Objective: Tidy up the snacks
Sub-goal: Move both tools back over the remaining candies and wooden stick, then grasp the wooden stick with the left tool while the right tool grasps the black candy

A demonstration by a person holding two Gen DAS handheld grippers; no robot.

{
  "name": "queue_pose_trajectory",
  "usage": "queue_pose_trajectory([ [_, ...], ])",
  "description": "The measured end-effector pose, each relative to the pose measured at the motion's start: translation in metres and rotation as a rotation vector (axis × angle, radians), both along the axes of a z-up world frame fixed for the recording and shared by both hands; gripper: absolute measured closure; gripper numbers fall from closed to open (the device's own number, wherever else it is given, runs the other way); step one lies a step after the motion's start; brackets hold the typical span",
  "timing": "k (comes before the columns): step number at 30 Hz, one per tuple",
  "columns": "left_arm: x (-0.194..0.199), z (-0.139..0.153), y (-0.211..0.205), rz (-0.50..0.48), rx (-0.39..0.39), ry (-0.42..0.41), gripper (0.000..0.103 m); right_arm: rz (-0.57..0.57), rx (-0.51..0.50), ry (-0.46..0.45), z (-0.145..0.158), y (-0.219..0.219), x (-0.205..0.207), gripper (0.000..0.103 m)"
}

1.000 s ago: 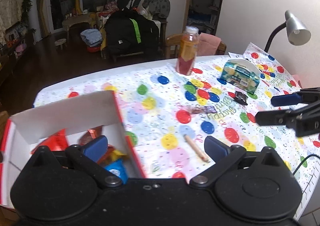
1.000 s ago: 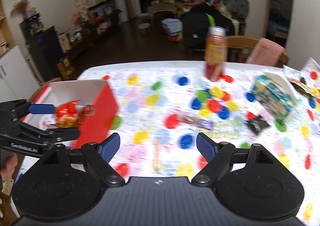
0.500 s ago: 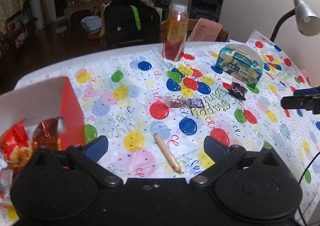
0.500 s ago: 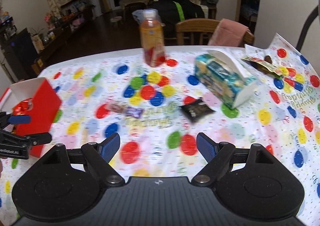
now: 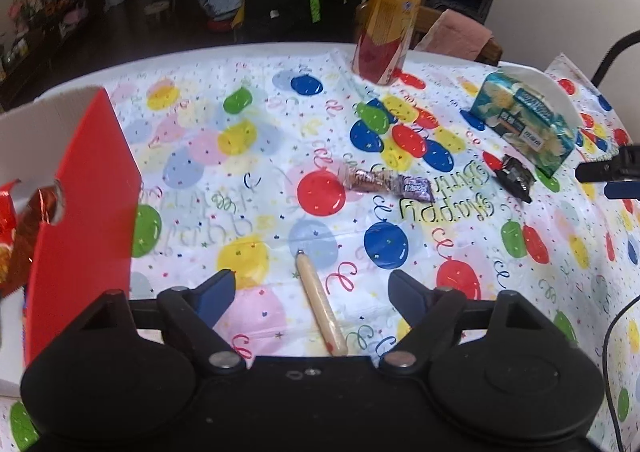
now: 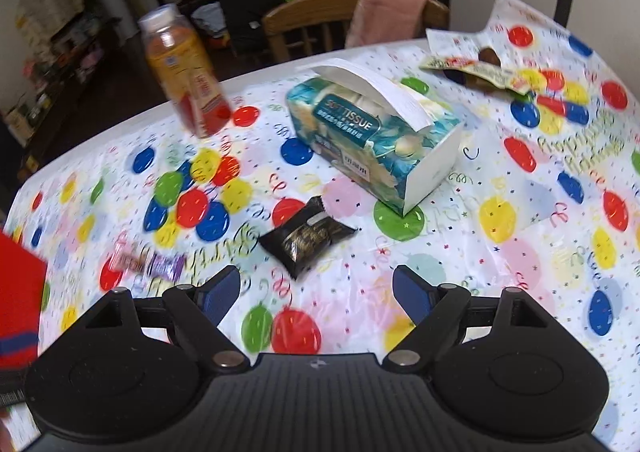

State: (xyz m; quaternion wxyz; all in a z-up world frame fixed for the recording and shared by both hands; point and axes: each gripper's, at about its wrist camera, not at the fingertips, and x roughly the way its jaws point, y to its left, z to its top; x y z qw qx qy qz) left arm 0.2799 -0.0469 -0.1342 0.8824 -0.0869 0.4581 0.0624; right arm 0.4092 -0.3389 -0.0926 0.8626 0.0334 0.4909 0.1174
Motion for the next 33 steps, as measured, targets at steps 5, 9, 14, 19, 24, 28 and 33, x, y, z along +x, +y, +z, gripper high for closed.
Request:
queue_pose_trajectory([
  [5,0.009,-0.008,0.002,0.036,-0.023,0.028,0.027,-0.109,0.031,0.06,-0.018,0.008,0.03,0.02],
  [9,0.014,-0.012,0.001,0.044,-0.028,0.043,0.032,-0.212,0.075,0.136,-0.037,0.01,0.055,0.02],
  [14,0.018,-0.021,-0.005,0.031,-0.032,0.066,0.039,-0.274,0.074,0.162,-0.052,0.017,0.072,0.025],
  [19,0.021,-0.031,-0.009,0.021,-0.034,0.092,0.052,-0.327,0.077,0.199,-0.063,0.02,0.083,0.043],
  [24,0.023,-0.036,-0.011,0.022,-0.036,0.092,0.059,-0.329,0.068,0.21,-0.069,0.025,0.087,0.049],
  [28,0.024,-0.036,-0.015,0.009,-0.027,0.084,0.071,-0.296,0.049,0.2,-0.07,0.031,0.086,0.054],
  [33,0.024,-0.037,-0.018,0.0,0.008,0.087,0.089,-0.234,0.027,0.185,-0.069,0.034,0.08,0.063],
])
